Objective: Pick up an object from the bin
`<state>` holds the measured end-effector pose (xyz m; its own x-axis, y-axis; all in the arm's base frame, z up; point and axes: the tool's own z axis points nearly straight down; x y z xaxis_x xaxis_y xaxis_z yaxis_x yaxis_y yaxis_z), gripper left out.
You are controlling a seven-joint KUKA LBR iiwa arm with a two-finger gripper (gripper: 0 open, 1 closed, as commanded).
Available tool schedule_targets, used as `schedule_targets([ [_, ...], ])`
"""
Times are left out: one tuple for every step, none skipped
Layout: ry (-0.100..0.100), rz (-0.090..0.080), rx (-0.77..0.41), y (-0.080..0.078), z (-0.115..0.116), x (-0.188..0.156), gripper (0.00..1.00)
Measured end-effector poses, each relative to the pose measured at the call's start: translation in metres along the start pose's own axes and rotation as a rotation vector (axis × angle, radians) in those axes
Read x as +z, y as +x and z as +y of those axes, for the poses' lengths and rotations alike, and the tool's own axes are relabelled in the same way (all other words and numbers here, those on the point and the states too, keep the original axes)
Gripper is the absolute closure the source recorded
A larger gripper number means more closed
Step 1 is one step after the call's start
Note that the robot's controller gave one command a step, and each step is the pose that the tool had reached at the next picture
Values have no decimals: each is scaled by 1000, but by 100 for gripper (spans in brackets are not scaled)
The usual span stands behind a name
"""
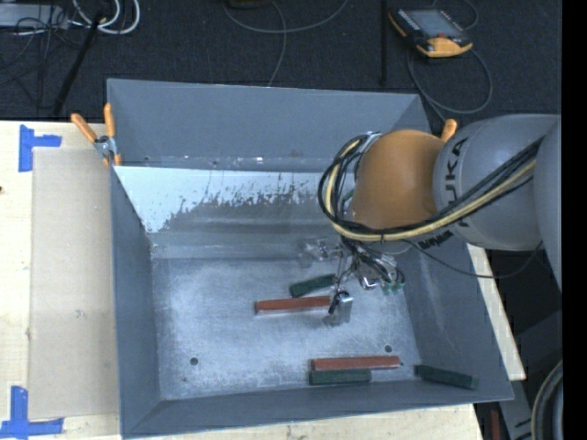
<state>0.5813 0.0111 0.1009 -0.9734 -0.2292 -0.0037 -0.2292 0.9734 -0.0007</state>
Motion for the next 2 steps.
schedule_targets([
  [-1,5,70,10,-5,-3,0],
  [-2,7,-37,6,3,33,0],
])
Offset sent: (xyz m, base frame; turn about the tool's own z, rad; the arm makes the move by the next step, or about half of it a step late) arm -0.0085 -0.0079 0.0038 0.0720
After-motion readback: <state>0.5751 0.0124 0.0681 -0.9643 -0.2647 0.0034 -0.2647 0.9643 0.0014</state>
